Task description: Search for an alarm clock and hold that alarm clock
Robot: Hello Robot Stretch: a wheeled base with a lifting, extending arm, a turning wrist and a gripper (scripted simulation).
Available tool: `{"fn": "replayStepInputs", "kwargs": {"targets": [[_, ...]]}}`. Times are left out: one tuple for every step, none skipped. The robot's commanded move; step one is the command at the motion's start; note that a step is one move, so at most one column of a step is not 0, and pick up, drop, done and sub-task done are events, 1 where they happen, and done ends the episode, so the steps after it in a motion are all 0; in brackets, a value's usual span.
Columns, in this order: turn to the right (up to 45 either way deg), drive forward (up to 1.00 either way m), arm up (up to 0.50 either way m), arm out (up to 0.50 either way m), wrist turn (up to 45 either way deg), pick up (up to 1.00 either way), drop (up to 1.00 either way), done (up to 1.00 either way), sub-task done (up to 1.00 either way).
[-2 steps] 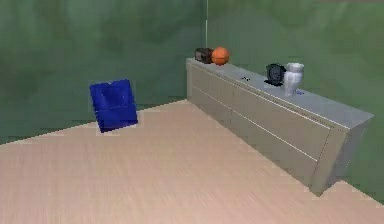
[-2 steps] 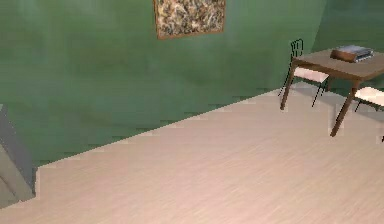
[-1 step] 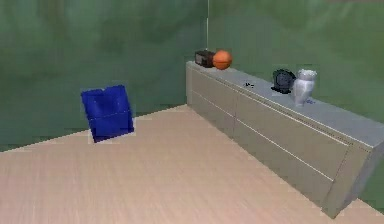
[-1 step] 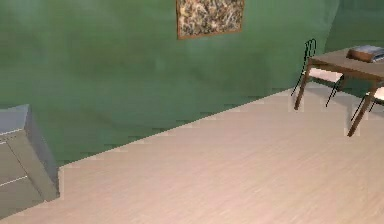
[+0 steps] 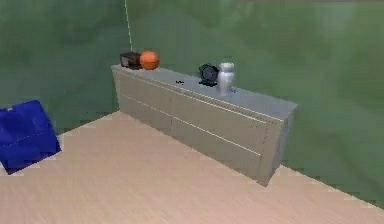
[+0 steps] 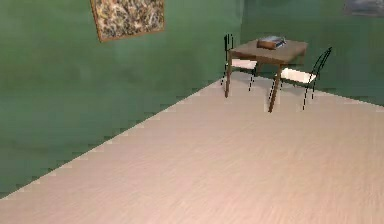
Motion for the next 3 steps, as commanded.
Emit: {"fn": "replayStepInputs", "kwargs": {"targets": [[0.0, 1.0, 0.0, 0.0, 0.0, 0.0, 0.0, 0.0, 0.0], [9.0, 0.0, 0.0, 0.0, 0.0, 0.0, 0.0, 0.0, 0.0], [0.0, 0.15, 0.0, 0.0, 0.0, 0.0, 0.0, 0.0, 0.0]]}}
